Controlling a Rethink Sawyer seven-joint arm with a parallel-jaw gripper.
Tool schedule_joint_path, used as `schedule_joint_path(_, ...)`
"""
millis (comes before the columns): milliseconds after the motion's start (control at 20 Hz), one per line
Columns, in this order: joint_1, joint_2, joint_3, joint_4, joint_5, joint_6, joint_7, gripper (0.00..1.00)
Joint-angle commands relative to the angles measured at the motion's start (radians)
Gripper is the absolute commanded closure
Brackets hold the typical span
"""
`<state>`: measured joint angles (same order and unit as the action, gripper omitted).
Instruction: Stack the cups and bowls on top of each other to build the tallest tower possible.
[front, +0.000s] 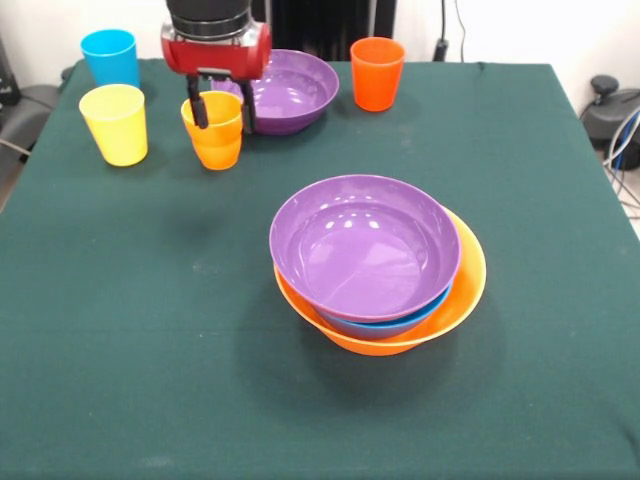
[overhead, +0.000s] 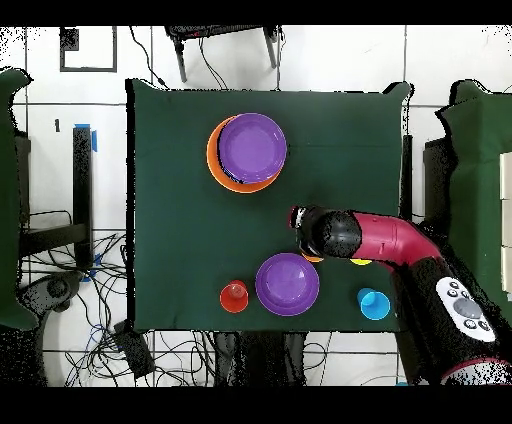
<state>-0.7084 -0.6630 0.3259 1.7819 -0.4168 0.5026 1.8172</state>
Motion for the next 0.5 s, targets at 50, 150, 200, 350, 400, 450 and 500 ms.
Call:
schedule_joint_path(50, 0.057, 0.037, 0.024, -0.02, -0.02, 0.065, -0.004, 0.0)
schedule_joint_path(150, 0.058, 0.017, 0.02, -0.002, -0.021, 0.064, -0.003, 0.0)
schedule_joint_path(200, 0.059, 0.001, 0.017, 0.02, -0.022, 0.056, 0.002, 0.0)
schedule_joint_path(350, 0.059, -0.028, 0.01, 0.067, -0.025, 0.036, 0.012, 0.0)
schedule_joint_path(400, 0.058, -0.037, 0.008, 0.083, -0.026, 0.027, 0.016, 0.0)
schedule_joint_path(450, 0.055, -0.045, 0.009, 0.096, -0.024, 0.024, 0.017, 0.0)
schedule_joint_path(500, 0.054, -0.058, 0.01, 0.107, -0.021, 0.024, 0.018, 0.0)
